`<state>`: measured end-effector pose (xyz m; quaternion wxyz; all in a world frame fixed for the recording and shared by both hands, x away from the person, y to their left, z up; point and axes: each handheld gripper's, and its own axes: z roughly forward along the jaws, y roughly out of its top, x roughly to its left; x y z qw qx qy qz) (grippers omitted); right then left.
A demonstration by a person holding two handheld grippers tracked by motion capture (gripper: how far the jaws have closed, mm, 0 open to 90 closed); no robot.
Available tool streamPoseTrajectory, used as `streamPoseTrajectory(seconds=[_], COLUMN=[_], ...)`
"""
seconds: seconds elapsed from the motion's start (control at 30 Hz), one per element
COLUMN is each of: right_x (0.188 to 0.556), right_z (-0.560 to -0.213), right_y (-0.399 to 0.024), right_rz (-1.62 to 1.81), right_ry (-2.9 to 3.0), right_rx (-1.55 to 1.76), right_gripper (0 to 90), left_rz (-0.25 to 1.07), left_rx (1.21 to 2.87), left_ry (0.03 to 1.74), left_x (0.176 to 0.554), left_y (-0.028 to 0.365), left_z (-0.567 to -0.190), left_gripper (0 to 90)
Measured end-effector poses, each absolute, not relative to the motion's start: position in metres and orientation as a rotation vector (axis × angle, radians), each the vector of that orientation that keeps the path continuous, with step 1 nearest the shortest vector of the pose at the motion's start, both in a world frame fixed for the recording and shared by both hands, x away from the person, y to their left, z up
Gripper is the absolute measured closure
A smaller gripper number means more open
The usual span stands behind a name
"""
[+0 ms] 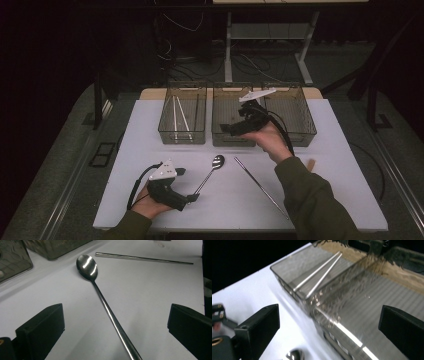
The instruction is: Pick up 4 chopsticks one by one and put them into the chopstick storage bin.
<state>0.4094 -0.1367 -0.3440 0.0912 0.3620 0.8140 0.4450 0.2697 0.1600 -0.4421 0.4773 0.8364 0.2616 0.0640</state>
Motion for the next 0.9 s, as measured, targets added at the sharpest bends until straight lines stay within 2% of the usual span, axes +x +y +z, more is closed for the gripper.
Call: streamPoseTrajectory(seconds=[0.5,0.57,0.67,0.73,0.9], right_x=[0.366,0.361,0.351,0.346,0.331], right_z=[-0.358,-0.359,-0.362,-0.364,-0.372], right_y=[-0.198,-0.203,-0.212,-0.218,-0.231], right_rz=[1.252,1.239,1.231,1.235,1.239], right_ry=[2.413,2.425,2.435,2.438,2.439], right_rx=[1.089,1.077,1.088,1.09,1.103], right_gripper=[4.0,7.3,7.8,14.7,17.8], left_rz=[0.159,0.159,0.161,0.16,0.163], left_rx=[2.05,2.052,2.06,2.063,2.071], left_ry=[0.643,0.645,0.642,0.644,0.642], left_x=[0.27,0.27,0.27,0.27,0.271], left_y=[0.16,0.16,0.16,0.16,0.16], left_z=[-0.443,-0.444,-0.444,-0.444,-0.445], left_gripper=[0.0,0.0,0.0,0.0,0.0])
